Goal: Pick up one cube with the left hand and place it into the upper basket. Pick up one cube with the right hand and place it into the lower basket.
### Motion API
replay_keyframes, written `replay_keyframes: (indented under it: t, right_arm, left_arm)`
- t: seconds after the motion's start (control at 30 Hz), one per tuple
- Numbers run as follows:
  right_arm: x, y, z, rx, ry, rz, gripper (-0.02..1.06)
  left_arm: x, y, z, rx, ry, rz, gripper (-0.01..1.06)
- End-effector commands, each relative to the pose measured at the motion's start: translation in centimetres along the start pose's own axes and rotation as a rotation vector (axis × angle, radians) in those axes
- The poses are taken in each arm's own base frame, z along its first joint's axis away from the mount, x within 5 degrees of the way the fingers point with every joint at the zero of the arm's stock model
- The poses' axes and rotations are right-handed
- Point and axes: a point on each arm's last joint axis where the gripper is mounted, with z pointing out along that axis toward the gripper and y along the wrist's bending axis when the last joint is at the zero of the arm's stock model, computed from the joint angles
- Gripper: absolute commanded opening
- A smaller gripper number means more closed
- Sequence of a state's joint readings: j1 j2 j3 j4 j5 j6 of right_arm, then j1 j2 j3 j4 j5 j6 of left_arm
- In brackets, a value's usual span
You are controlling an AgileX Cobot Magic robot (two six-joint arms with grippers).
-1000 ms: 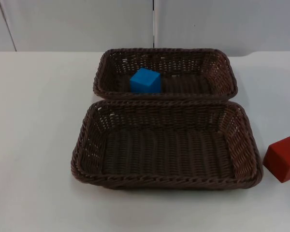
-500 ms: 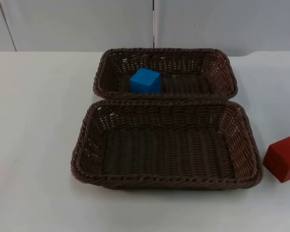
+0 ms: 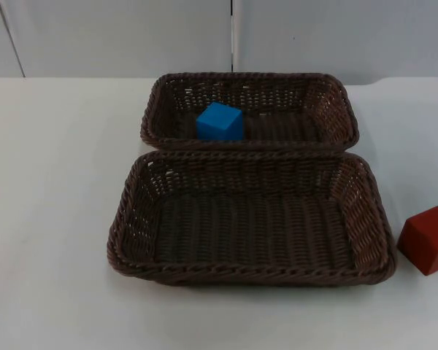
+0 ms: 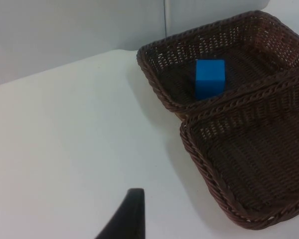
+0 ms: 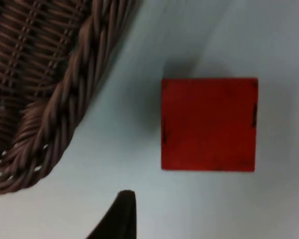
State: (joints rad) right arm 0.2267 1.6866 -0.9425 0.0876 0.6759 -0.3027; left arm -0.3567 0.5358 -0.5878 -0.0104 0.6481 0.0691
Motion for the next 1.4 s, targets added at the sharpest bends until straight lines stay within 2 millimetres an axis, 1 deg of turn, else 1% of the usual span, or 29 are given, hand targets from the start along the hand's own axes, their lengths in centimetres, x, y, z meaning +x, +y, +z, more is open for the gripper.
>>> replay_keyframes:
  t: [0.0, 0.1, 0.13, 0.27, 0.3, 0.47, 0.5, 0.6, 0.7, 0.77, 0.8, 0.87, 0.93, 0.97, 1.03, 1.07, 1.1, 1.13, 1.2, 1.27, 1.3, 1.37]
  right_arm:
    - [-0.6, 0.0, 0.5, 0.011, -0.029, -0.014, 1.05]
    - [-0.7, -0.1, 1.7, 0.011, -0.020, -0.012, 1.05]
    - [-0.7, -0.1, 1.7, 0.011, -0.020, -0.012, 1.05]
    - [-0.6, -0.2, 3.9, 0.003, 0.013, -0.005, 1.05]
    - [-0.6, -0.2, 3.9, 0.003, 0.013, -0.005, 1.05]
    - [-0.7, -0.1, 6.7, -0.033, 0.023, 0.029, 1.05]
    - [-0.7, -0.1, 6.7, -0.033, 0.023, 0.029, 1.05]
    - [-0.5, -0.2, 8.2, -0.030, 0.033, 0.033, 1.05]
    - [-0.4, -0.2, 8.7, -0.028, 0.039, 0.029, 1.04]
    - [-0.5, -0.3, 8.7, -0.024, 0.027, 0.030, 1.01]
    - [-0.5, -0.3, 8.7, -0.024, 0.027, 0.030, 1.01]
    - [-0.7, -0.3, 8.7, -0.016, 0.009, 0.030, 0.90]
    - [-0.7, -0.3, 8.7, -0.015, 0.005, 0.030, 0.73]
    - [-0.7, -0.3, 8.7, -0.015, 0.005, 0.030, 0.73]
    - [-0.7, -0.3, 8.7, -0.018, 0.013, 0.030, 0.53]
    - [-0.6, -0.3, 8.7, -0.021, 0.018, 0.029, 0.40]
    - [-0.6, -0.2, 8.2, -0.025, 0.023, 0.028, 0.20]
    - [-0.6, -0.2, 8.2, -0.025, 0.023, 0.028, 0.20]
    - [-0.7, -0.2, 7.0, -0.025, 0.022, 0.012, 0.00]
    - [-0.8, -0.1, 5.3, -0.026, 0.003, 0.005, 0.00]
    - [-0.8, -0.1, 5.3, -0.026, 0.003, 0.005, 0.00]
    - [-1.0, 0.0, 3.1, -0.022, -0.030, -0.001, 0.00]
  left_arm:
    - [0.0, 0.0, -0.1, 0.003, -0.010, -0.008, 0.98]
    - [0.0, 0.0, -0.1, 0.003, -0.010, -0.008, 0.98]
    - [0.0, 0.0, -0.1, 0.003, -0.010, -0.008, 0.98]
    - [0.0, 0.0, -0.1, 0.002, -0.011, -0.007, 0.98]
    - [0.0, 0.0, -0.1, 0.002, -0.011, -0.007, 0.98]
    - [0.0, 0.0, -0.1, 0.002, -0.015, -0.007, 0.98]
    - [0.0, 0.0, -0.1, 0.002, -0.015, -0.007, 0.98]
    - [0.0, 0.0, -0.1, 0.002, -0.015, -0.007, 0.98]
    - [0.0, 0.0, -0.1, 0.002, -0.015, -0.007, 0.98]
    - [0.0, 0.0, -0.1, 0.002, -0.015, -0.007, 0.98]
    - [0.0, 0.0, -0.1, 0.002, -0.015, -0.007, 0.98]
    - [0.0, 0.0, -0.1, 0.002, -0.015, -0.007, 0.98]
    - [-0.1, 0.0, -0.1, 0.001, -0.018, -0.007, 0.98]
    - [-0.1, 0.0, -0.1, 0.001, -0.018, -0.007, 0.98]
    - [-0.1, 0.0, -0.1, 0.001, -0.021, -0.007, 0.98]
    - [-0.1, 0.0, -0.1, 0.001, -0.021, -0.007, 0.98]
    - [-0.1, 0.0, -0.1, 0.001, -0.021, -0.007, 0.98]
    - [-0.1, 0.0, -0.1, 0.001, -0.021, -0.007, 0.98]
    - [-0.1, 0.0, -0.1, 0.001, -0.021, -0.007, 0.98]
    - [-0.1, 0.0, -0.1, 0.001, -0.021, -0.007, 0.98]
    - [-0.1, 0.0, -0.1, 0.001, -0.021, -0.007, 0.98]
    - [-0.1, 0.0, -0.1, 0.001, -0.021, -0.007, 0.98]
